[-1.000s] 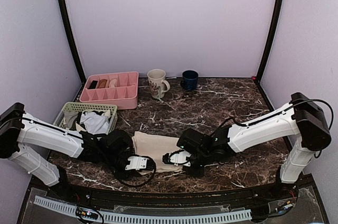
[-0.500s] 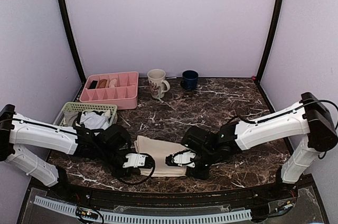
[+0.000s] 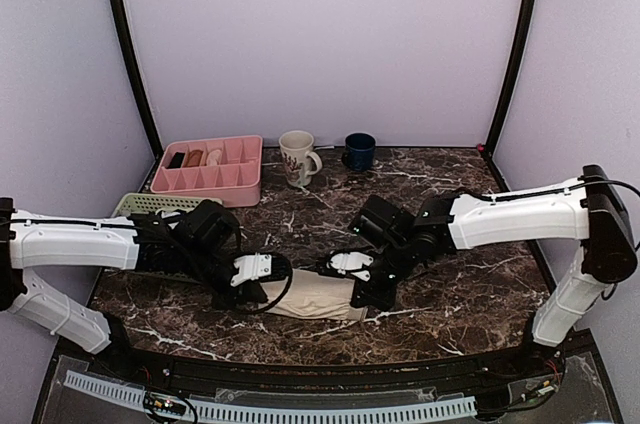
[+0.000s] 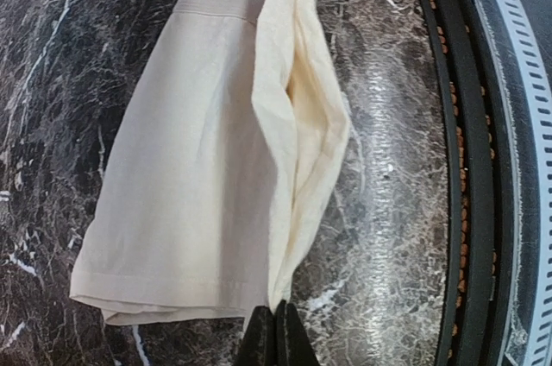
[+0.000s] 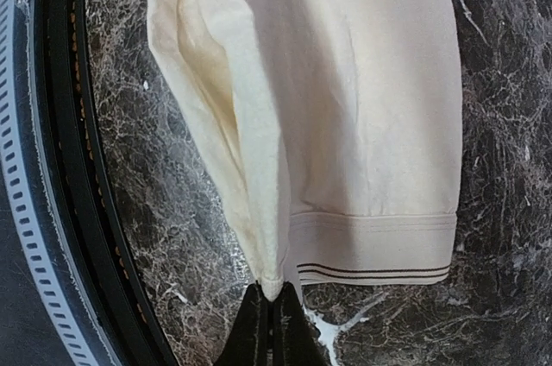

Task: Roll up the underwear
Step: Fold the underwear at the center of the board.

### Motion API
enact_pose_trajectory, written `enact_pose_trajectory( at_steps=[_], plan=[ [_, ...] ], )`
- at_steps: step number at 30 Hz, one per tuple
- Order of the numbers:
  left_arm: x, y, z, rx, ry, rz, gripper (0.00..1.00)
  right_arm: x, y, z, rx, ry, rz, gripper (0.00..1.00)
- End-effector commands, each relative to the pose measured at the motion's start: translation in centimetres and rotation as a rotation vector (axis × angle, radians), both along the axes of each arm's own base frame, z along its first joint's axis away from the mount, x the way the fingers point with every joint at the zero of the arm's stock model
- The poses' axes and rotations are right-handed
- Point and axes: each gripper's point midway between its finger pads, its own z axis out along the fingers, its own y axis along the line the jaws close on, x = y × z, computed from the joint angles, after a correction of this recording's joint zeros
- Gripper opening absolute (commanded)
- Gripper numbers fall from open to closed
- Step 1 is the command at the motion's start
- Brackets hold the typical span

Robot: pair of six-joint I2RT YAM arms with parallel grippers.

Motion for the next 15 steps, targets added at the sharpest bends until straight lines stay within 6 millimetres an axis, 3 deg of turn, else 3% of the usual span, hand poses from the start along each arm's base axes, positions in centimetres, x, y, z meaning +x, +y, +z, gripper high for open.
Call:
enact_pose_trajectory(
  at_steps=[1,5,15],
  plan=[
    [3.1,-0.2,0.2,-0.002,-0.053,0.094,0.0,1.8,0.4,0.4,-0.023,0.004,-0.032,0.0],
    [5.1,-0.2,-0.3,0.024,-0.085,0.131,0.0,3.7,0.9,0.8,-0.019,0.008,-0.066,0.0],
    [8.4,-1.0,-1.6,0.065,-0.096,0.158,0.0,6.3,0.3,-1.9,-0.1,0.014,-0.132,0.0]
  ],
)
